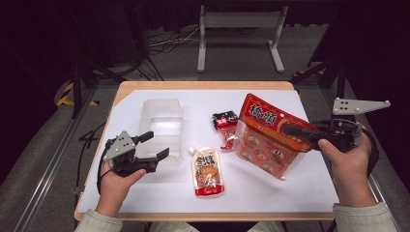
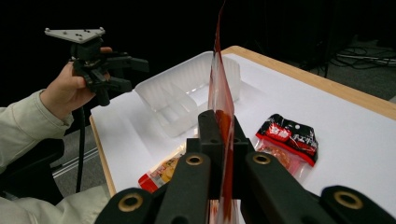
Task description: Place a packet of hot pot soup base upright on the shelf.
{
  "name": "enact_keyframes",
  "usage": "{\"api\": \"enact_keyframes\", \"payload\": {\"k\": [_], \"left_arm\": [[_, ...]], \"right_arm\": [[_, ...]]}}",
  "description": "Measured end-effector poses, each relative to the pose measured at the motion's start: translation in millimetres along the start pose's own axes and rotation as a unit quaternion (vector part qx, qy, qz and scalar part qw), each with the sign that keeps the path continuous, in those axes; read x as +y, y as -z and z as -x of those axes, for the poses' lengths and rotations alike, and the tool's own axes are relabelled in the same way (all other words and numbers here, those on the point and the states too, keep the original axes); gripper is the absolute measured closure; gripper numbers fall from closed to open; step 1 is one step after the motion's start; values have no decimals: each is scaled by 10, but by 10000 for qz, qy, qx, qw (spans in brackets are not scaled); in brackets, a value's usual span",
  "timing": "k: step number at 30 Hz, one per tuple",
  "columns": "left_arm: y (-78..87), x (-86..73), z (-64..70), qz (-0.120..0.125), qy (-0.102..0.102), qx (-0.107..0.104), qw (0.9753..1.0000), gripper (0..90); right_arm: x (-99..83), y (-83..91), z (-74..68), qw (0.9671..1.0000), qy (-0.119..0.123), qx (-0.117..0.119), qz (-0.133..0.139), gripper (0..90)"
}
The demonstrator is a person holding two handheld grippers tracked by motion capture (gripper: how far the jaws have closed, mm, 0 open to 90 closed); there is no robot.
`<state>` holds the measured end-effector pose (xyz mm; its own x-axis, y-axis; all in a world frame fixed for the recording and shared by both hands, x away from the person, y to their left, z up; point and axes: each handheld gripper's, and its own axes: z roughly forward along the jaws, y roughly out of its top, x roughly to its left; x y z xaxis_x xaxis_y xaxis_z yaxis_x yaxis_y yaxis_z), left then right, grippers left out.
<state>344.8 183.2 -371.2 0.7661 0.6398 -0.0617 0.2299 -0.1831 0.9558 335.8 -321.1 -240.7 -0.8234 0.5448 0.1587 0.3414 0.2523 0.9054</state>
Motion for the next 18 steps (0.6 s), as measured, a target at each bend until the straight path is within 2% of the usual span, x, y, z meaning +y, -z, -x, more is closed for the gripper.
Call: {"api": "enact_keyframes", "payload": {"k": [5, 7, 14, 18], "left_arm": [[-64, 37, 29, -117, 124, -189, 9997, 202], [-78, 59, 31, -86, 90, -210, 9997, 200], [-171, 147, 76, -43, 108, -482, 9988, 221], [-255, 208, 97, 30, 27, -608, 9981, 199]], "right_arm": [[115, -46, -40, 9999, 155, 48, 20, 900], [190, -87, -54, 9997, 228, 75, 30, 900], [327, -172, -68, 9993, 344, 152, 19, 900], [404, -231, -91, 9988, 430, 236, 14, 900]]}}
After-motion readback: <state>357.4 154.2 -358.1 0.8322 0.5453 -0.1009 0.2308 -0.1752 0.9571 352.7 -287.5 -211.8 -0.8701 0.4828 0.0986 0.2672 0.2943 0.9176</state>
